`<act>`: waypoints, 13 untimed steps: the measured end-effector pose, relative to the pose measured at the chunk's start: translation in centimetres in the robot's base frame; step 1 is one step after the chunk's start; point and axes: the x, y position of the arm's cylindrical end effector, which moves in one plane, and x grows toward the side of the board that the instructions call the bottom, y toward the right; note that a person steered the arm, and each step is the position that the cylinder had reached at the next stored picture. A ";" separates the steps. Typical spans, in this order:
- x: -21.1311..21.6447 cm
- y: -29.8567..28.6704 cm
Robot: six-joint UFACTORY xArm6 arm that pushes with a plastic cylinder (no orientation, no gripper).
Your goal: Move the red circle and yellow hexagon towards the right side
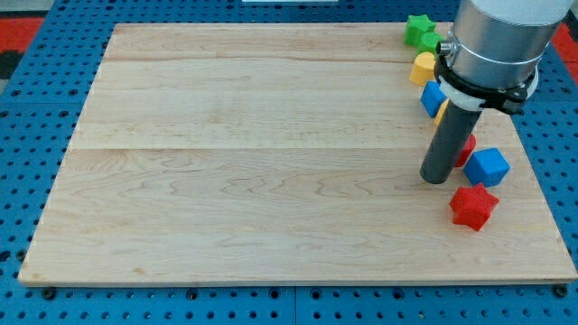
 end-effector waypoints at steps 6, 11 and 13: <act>-3.0 1.7; -7.7 -1.3; -10.6 -1.3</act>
